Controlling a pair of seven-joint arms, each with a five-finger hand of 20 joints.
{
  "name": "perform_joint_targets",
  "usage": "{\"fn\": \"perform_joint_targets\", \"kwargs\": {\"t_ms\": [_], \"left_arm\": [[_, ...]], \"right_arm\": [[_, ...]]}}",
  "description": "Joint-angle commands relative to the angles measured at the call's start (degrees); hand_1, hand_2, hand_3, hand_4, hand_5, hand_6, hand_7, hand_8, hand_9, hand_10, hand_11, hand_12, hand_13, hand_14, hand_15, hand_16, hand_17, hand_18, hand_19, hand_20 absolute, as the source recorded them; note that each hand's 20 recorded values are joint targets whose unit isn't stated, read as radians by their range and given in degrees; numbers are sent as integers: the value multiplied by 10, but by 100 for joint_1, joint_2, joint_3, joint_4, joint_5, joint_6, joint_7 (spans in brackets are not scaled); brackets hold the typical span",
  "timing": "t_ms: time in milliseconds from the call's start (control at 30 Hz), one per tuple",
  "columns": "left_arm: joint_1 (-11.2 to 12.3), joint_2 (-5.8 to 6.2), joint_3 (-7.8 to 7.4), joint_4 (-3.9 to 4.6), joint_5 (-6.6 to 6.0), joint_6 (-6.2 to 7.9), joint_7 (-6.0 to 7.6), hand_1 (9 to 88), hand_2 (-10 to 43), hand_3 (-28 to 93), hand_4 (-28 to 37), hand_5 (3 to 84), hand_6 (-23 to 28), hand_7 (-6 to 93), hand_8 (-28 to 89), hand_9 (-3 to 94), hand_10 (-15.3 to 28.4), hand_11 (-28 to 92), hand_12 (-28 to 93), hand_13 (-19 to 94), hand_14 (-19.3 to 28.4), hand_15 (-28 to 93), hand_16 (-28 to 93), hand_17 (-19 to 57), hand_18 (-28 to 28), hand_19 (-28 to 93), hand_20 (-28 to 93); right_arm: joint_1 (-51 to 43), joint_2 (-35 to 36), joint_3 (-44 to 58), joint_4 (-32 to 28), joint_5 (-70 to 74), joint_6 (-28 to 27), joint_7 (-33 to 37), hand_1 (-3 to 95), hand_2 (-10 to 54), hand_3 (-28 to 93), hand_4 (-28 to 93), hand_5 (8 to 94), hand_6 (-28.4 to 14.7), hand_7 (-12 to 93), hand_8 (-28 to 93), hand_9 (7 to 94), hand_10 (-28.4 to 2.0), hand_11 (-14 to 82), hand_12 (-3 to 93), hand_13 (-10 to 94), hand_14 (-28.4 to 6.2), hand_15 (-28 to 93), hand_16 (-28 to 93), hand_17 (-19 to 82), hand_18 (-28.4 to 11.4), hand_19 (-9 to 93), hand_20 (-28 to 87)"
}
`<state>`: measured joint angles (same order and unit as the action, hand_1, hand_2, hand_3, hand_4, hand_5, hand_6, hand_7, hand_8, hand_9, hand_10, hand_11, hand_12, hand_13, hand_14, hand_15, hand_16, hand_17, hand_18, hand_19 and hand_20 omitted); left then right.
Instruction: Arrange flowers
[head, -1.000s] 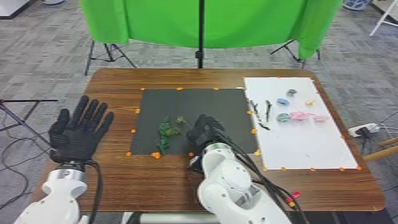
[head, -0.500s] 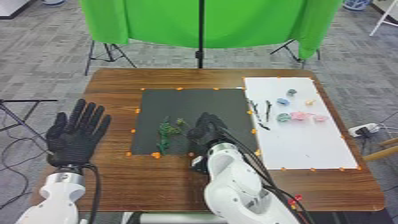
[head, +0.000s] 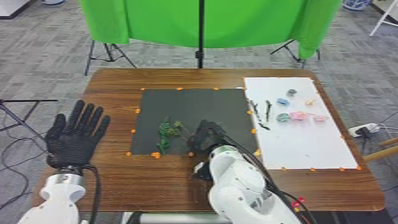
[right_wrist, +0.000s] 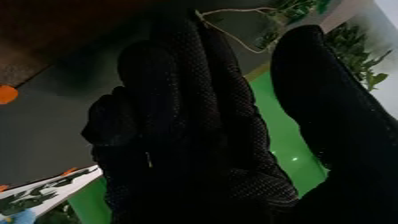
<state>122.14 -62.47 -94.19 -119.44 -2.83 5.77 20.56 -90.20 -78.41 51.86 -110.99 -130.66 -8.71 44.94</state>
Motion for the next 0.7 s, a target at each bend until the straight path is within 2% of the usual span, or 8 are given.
{"fn": "perform_joint_targets", "kwargs": {"t_ms": [33, 600, 700], "left_arm": [[75, -48, 29, 10, -17, 34, 9, 299, 151, 777, -283, 453, 87, 87, -87, 388, 140, 157, 79, 275, 135, 243, -68, -59, 122, 306, 103], [188, -97, -24, -39, 2, 35, 41, 299, 152, 783, -283, 452, 88, 87, -86, 388, 140, 157, 79, 276, 136, 247, -67, -61, 123, 309, 104], [177, -122, -6, -35, 6, 20, 53, 299, 153, 784, -283, 452, 88, 86, -86, 388, 140, 158, 80, 276, 136, 246, -67, -61, 123, 309, 104]], "right_arm": [[-95, 46, -74, -149, 124, -152, 13, 368, -70, 799, -190, 740, -88, 141, -109, 760, -210, 309, 201, 667, -188, 688, 211, 366, -283, 932, 430], [-103, 235, 138, -596, 152, 147, -45, 361, -62, 794, -185, 757, -90, 123, -103, 791, -210, 273, 205, 694, -178, 658, 220, 379, -284, 932, 431], [83, 362, 403, -493, 9, 346, 17, 360, -63, 794, -185, 755, -88, 132, -101, 789, -209, 276, 208, 694, -177, 658, 222, 378, -284, 932, 433]]}}
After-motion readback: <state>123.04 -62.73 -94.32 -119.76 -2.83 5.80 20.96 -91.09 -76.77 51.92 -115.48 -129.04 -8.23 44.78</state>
